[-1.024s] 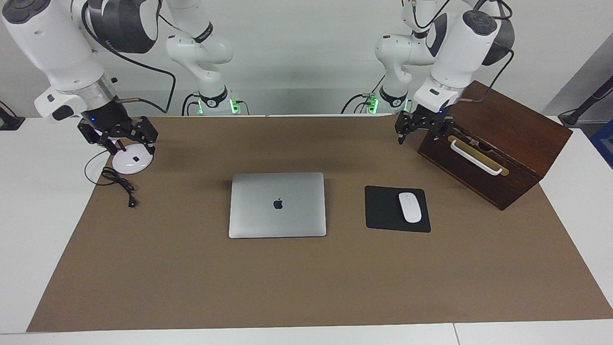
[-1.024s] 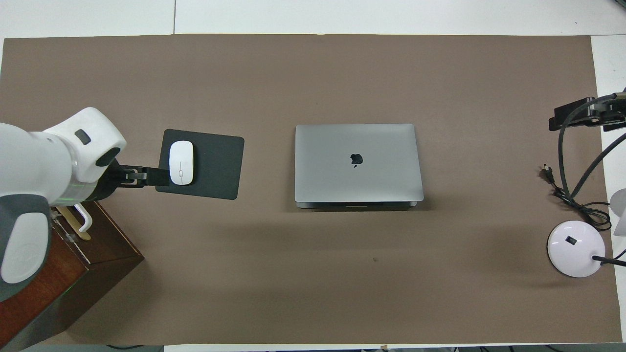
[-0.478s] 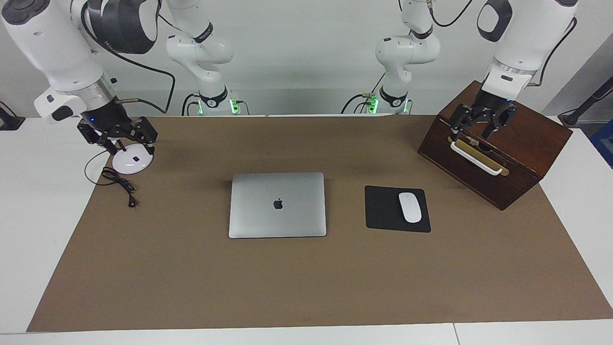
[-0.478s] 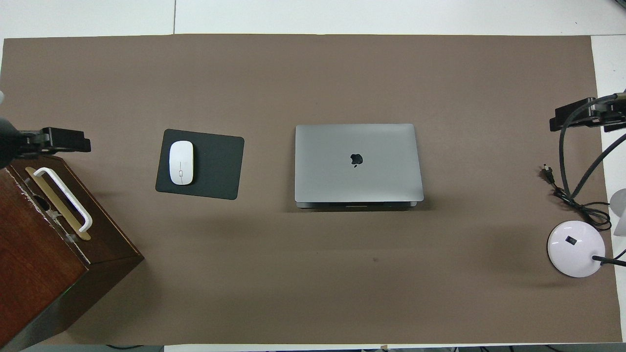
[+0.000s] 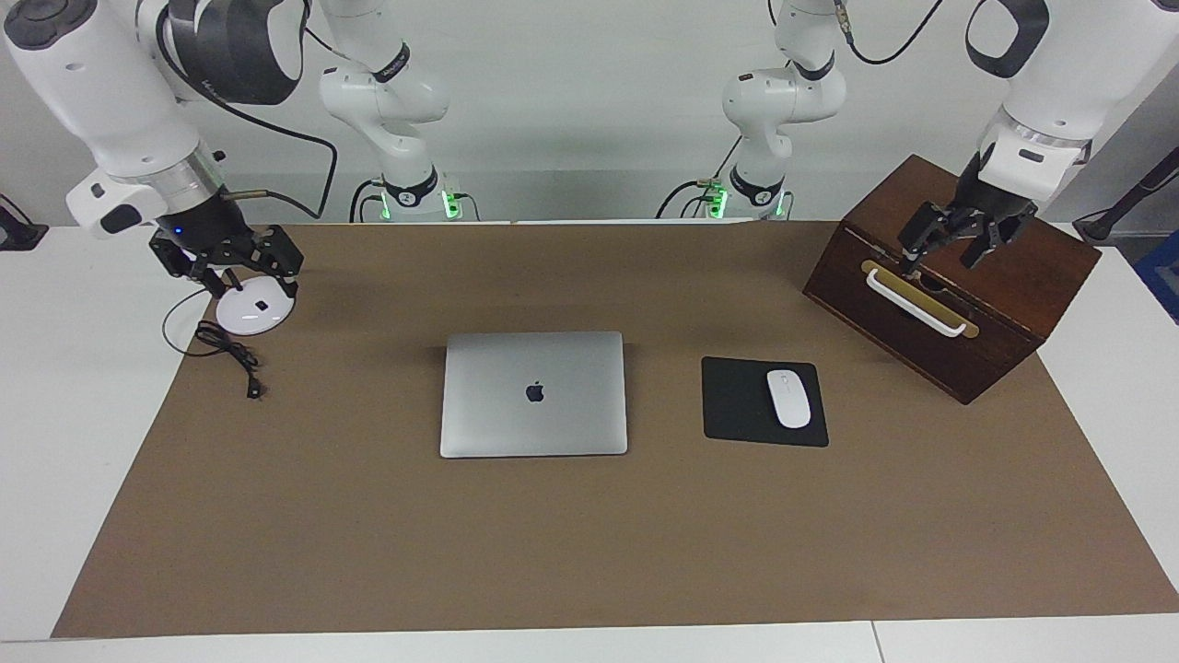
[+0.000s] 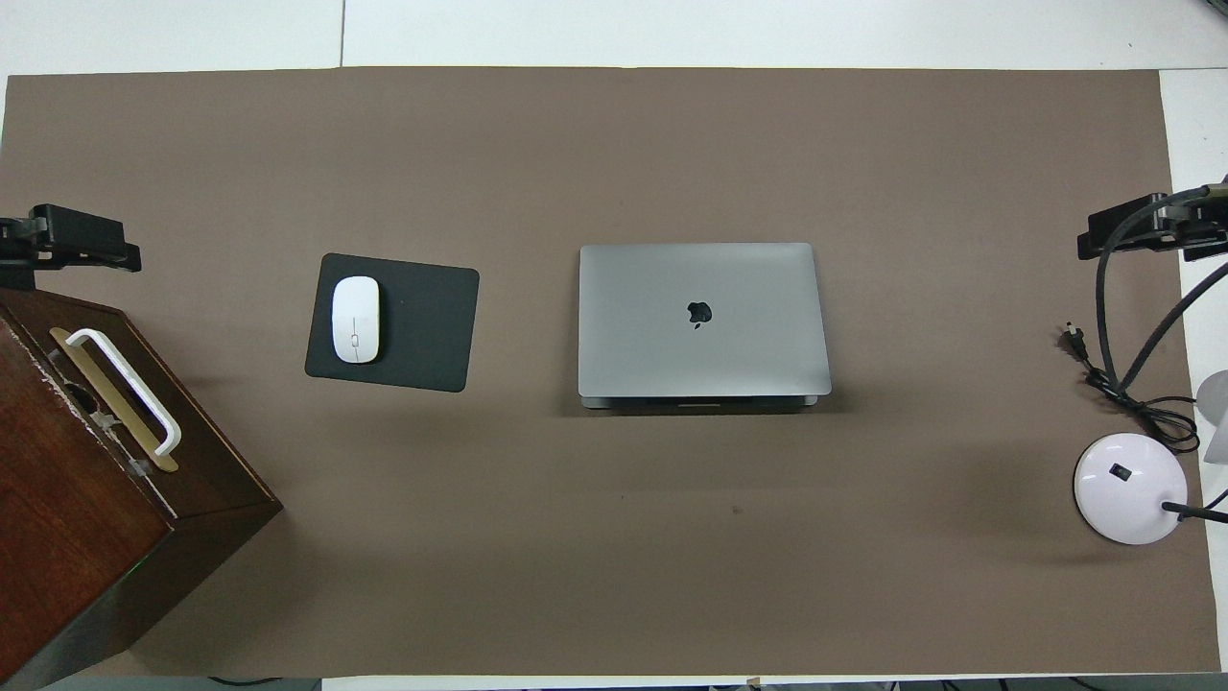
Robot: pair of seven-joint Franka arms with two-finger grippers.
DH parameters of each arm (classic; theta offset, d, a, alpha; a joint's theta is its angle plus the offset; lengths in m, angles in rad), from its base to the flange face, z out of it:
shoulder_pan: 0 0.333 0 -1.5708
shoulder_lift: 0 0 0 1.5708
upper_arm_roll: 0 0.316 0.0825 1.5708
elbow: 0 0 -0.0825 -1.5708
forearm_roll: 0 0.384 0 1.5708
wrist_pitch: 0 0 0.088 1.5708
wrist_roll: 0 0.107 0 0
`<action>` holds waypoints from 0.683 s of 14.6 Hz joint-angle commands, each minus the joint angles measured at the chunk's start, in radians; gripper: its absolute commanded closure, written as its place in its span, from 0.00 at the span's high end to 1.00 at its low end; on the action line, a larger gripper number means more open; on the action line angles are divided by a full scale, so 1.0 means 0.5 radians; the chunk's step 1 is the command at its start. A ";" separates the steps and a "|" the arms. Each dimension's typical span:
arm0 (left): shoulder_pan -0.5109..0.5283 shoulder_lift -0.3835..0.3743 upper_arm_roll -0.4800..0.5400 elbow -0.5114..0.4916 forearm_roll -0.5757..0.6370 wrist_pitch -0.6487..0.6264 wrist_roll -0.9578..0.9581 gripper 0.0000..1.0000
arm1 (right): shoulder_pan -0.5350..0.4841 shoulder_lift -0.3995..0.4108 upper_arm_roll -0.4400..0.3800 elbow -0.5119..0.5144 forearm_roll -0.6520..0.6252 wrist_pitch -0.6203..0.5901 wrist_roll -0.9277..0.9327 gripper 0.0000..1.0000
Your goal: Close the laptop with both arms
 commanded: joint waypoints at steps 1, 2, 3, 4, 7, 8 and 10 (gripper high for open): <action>-0.010 0.083 -0.013 0.079 0.020 -0.074 0.009 1.00 | -0.028 -0.055 0.015 -0.067 0.017 -0.005 0.024 1.00; -0.010 0.083 -0.010 0.061 0.020 -0.077 0.009 1.00 | -0.028 -0.055 0.012 -0.067 0.017 -0.005 0.024 1.00; -0.010 0.083 -0.010 0.055 0.023 -0.083 0.009 1.00 | -0.031 -0.055 0.009 -0.067 0.014 -0.005 0.017 1.00; -0.013 0.083 -0.010 0.055 0.023 -0.104 0.009 1.00 | -0.040 -0.055 0.002 -0.064 0.011 -0.008 0.011 1.00; -0.010 0.080 -0.007 0.052 0.042 -0.181 0.009 1.00 | -0.062 -0.055 0.002 -0.067 0.008 -0.008 0.011 1.00; -0.010 0.080 -0.010 0.052 0.045 -0.184 0.009 1.00 | -0.059 -0.055 0.002 -0.070 0.008 -0.005 0.014 1.00; -0.007 0.077 -0.010 0.043 0.051 -0.184 0.015 1.00 | -0.059 -0.061 0.002 -0.079 0.011 -0.002 0.014 1.00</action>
